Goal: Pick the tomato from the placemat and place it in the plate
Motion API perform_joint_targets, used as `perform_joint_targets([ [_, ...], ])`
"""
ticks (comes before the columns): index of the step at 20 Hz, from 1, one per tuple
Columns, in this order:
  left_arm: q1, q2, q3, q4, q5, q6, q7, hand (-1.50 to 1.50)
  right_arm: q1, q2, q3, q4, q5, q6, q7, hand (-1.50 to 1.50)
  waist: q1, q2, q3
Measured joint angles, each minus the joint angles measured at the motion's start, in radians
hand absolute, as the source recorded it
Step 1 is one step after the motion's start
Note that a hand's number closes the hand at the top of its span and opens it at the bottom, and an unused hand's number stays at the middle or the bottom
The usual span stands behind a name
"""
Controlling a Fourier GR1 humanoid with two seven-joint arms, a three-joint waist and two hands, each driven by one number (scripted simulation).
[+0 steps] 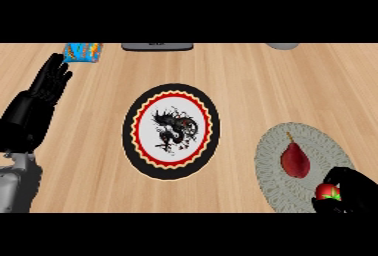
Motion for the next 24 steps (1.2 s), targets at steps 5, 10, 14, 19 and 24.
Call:
perform_joint_targets([
  [5,0.012,-0.008,-0.006,-0.030,-0.013,0.009,0.016,0.00,0.220,0.012,0.070,-0.220,0.172,-0.115,0.089,1.50,-0.003,0.005,0.008],
  [10,0.009,-0.015,-0.004,-0.014,-0.013,-0.001,0.006,0.00,0.343,0.038,0.176,-0.447,0.314,-0.158,0.140,1.50,0.000,0.008,0.011],
  [14,0.019,-0.014,0.001,-0.013,-0.010,-0.011,-0.006,0.00,0.371,0.043,0.260,-0.629,0.391,-0.162,0.135,1.50,0.006,0.009,0.012],
  [19,0.003,-0.032,-0.016,-0.016,-0.023,-0.002,0.003,0.00,0.287,0.112,0.387,-0.753,0.457,-0.163,0.118,1.50,0.016,0.011,0.013],
  [24,-0.023,-0.030,-0.010,0.002,-0.021,-0.013,0.008,0.00,0.118,0.250,0.499,-0.755,0.508,-0.077,0.145,1.50,0.025,0.014,0.013],
])
